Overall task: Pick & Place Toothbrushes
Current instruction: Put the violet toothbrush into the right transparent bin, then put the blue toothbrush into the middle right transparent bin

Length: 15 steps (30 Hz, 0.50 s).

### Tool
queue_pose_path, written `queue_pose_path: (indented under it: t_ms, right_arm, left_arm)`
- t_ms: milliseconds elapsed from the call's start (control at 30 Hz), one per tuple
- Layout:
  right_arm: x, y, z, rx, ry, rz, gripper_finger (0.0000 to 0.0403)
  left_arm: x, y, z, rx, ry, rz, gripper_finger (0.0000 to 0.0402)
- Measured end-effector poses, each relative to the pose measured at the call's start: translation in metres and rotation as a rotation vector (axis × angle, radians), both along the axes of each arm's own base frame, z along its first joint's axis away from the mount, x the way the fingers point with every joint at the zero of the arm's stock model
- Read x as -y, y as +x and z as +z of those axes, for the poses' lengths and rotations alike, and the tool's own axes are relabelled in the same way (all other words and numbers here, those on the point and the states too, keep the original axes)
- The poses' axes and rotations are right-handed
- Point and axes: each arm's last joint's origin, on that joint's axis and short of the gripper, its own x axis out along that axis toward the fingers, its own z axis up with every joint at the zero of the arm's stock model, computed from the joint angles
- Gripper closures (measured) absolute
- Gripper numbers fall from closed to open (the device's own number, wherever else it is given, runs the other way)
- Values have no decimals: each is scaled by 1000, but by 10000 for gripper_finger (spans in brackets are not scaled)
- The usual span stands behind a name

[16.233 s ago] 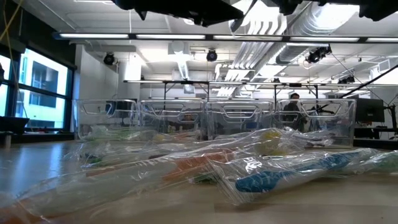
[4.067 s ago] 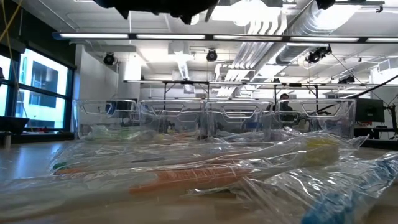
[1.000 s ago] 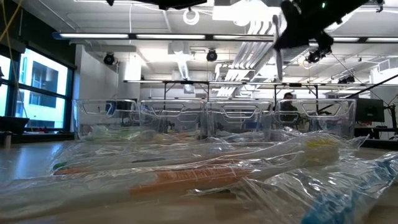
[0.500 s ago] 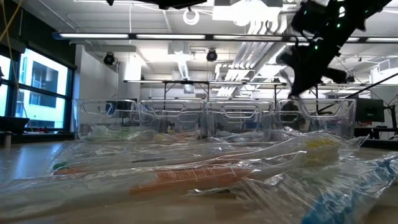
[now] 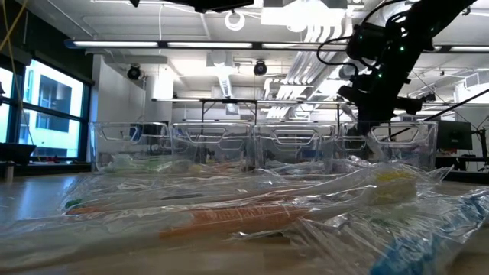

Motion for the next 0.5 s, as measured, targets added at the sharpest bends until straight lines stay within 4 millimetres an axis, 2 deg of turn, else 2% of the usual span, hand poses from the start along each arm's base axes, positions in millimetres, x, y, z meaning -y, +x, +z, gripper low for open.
queue_pose_path:
  t_ms: [167, 267, 367, 500]
  right_arm:
    - [1, 2, 1, 1, -22, 26, 270]
    - [1, 1, 2, -8, -35, 20, 234]
    - [0, 1, 5, 18, -50, 26, 215]
    - [-2, 2, 19, 124, -87, 110, 214]
  left_arm:
    - [0, -1, -4, -35, -5, 1, 261]
    - [0, -1, -5, -50, -7, 3, 261]
    - [0, -1, -5, -51, -7, 3, 261]
    - [0, -1, -5, -51, -7, 3, 261]
